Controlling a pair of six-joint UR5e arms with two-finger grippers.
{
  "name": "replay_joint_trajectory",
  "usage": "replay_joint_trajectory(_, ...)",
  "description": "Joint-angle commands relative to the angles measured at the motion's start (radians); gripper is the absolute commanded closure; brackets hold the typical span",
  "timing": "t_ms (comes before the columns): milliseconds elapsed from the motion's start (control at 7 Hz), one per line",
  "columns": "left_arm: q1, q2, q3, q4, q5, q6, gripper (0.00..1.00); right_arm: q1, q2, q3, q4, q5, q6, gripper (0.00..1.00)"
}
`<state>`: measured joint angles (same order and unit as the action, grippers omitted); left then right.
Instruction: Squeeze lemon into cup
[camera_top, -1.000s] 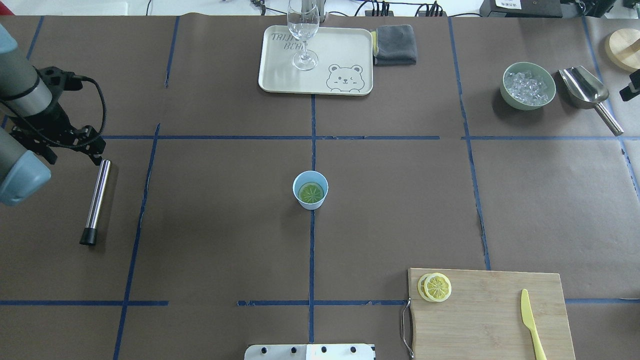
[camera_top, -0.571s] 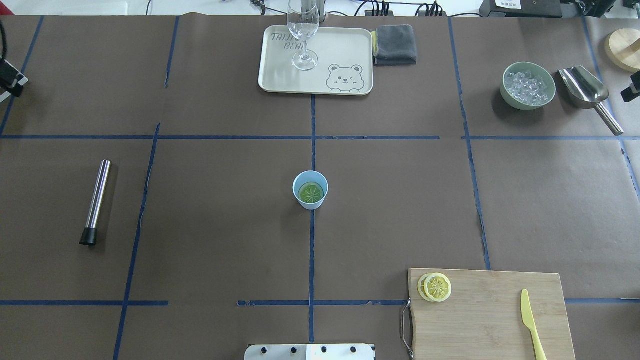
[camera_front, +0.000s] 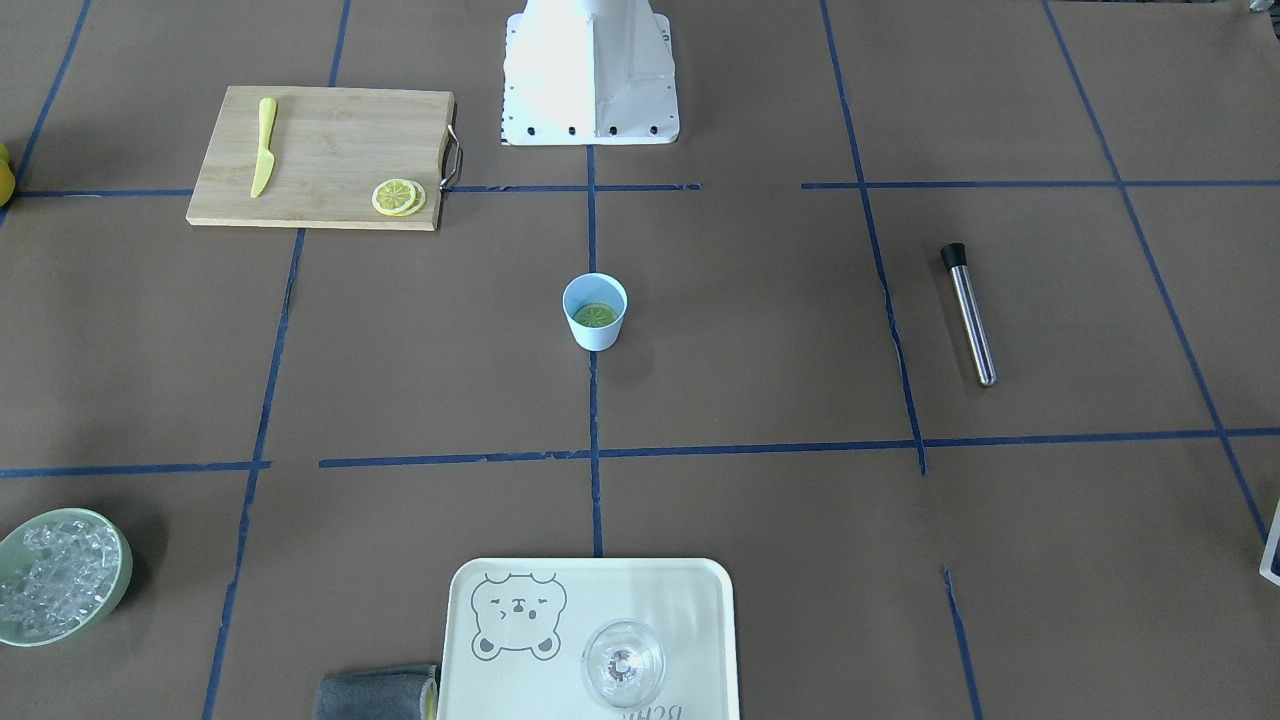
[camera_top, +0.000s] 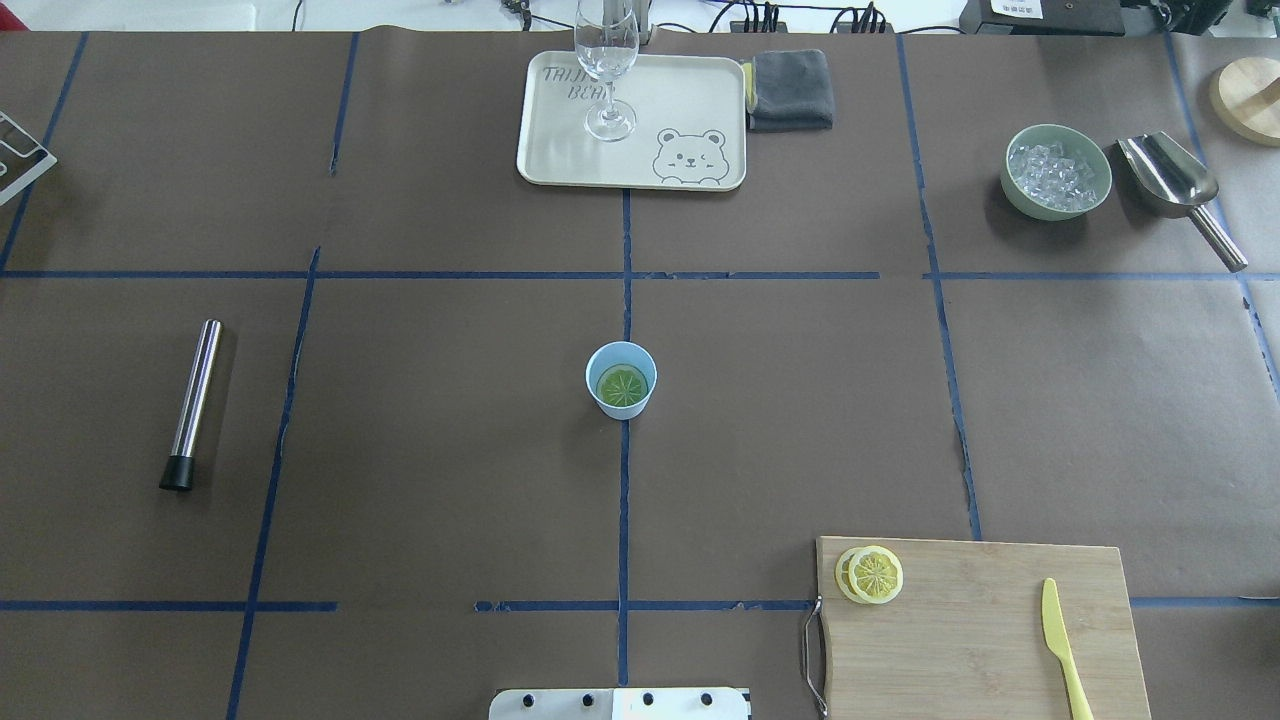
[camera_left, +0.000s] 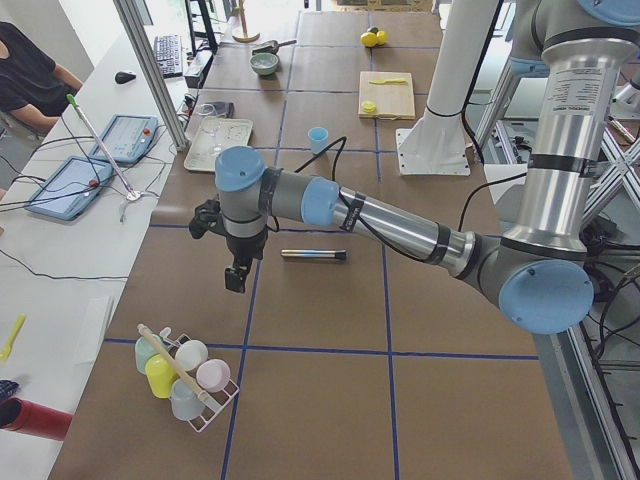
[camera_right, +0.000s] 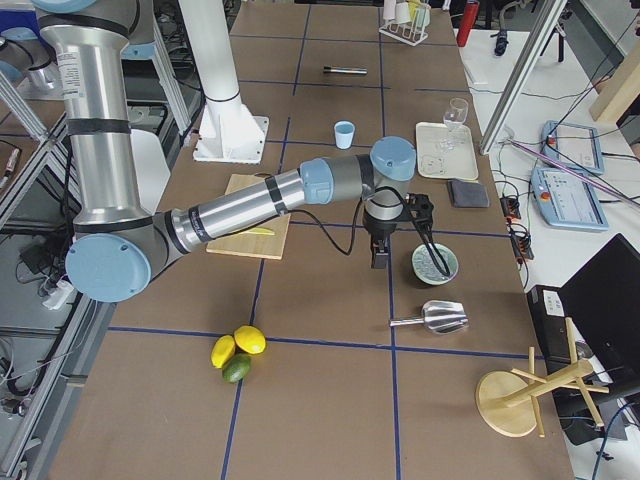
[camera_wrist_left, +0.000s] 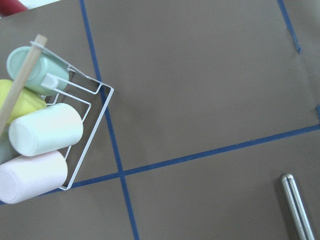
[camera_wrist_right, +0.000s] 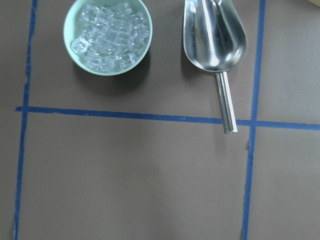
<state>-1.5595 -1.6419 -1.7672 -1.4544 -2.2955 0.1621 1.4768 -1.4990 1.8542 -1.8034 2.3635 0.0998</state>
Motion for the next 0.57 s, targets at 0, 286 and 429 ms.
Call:
replay_joint_trajectory(0,-0.025,0.144,0.096,-0.195,-0.031,0.039,0.00,0.078,-0.036,-0.072,-0.001,0.007,-0.095,0.00)
replay_joint_trajectory(286,-0.022,0.140,0.110,-0.251,-0.036,0.007,0.00,0.088,-0.079,-0.067,0.001,0.014,-0.107,0.00)
replay_joint_trajectory(429,-0.021,0.134,0.095,-0.256,-0.035,-0.112,0.00,0.088,-0.092,-0.073,0.001,0.014,-0.109,0.00)
